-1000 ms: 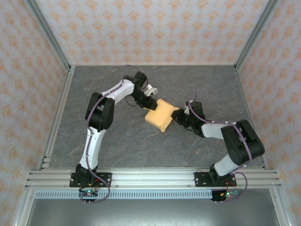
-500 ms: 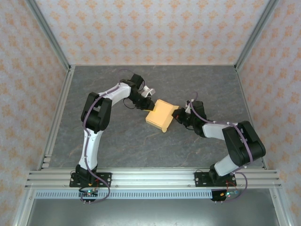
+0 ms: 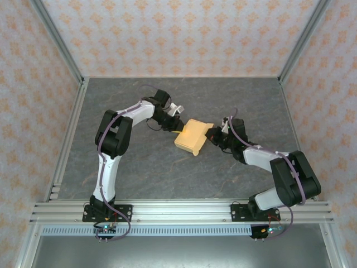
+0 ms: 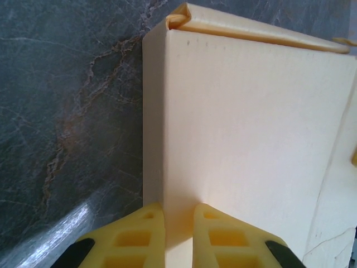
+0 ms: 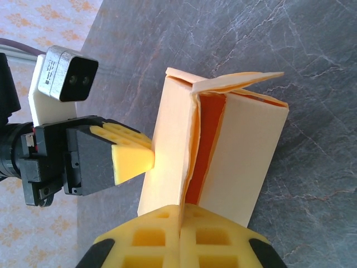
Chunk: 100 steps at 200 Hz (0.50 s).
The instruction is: Fold the paper box
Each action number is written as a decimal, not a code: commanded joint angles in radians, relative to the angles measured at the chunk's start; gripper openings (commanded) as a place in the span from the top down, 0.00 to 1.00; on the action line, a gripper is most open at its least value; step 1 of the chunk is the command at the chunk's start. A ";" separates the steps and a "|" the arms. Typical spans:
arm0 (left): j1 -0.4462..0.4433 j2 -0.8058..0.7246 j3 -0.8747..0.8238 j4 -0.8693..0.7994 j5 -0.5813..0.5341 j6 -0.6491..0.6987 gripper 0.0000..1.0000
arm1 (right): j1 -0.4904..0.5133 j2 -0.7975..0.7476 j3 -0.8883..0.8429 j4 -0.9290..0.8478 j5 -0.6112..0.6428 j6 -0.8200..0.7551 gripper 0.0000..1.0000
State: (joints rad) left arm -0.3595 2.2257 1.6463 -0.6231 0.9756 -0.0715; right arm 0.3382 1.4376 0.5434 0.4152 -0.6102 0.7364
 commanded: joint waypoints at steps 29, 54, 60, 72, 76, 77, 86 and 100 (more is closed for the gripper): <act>-0.047 0.025 0.003 -0.029 -0.012 0.002 0.87 | 0.004 -0.032 0.053 0.063 -0.020 -0.008 1.00; -0.047 0.028 0.012 -0.030 -0.006 0.003 0.87 | 0.003 -0.046 0.061 0.041 -0.013 -0.014 1.00; -0.047 0.028 0.012 -0.031 -0.005 0.002 0.87 | 0.004 -0.048 0.064 0.038 -0.012 -0.013 1.00; -0.047 0.027 0.015 -0.031 0.001 0.003 0.86 | 0.003 -0.052 0.064 0.033 -0.011 -0.013 1.00; -0.047 0.027 0.015 -0.029 0.001 0.002 0.86 | 0.004 -0.055 0.064 0.032 -0.013 -0.013 1.00; -0.047 0.026 0.015 -0.028 0.002 0.002 0.86 | 0.004 -0.055 0.065 0.031 -0.013 -0.014 1.00; -0.047 0.026 0.017 -0.029 0.006 0.001 0.86 | 0.004 -0.057 0.067 0.026 -0.010 -0.016 1.00; -0.046 0.026 0.021 -0.032 0.009 0.003 0.86 | 0.002 -0.059 0.071 0.019 -0.008 -0.017 1.00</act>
State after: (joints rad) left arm -0.3618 2.2261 1.6493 -0.6235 0.9813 -0.0715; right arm 0.3367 1.4158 0.5579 0.3748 -0.6094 0.7395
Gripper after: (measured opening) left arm 0.142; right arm 0.045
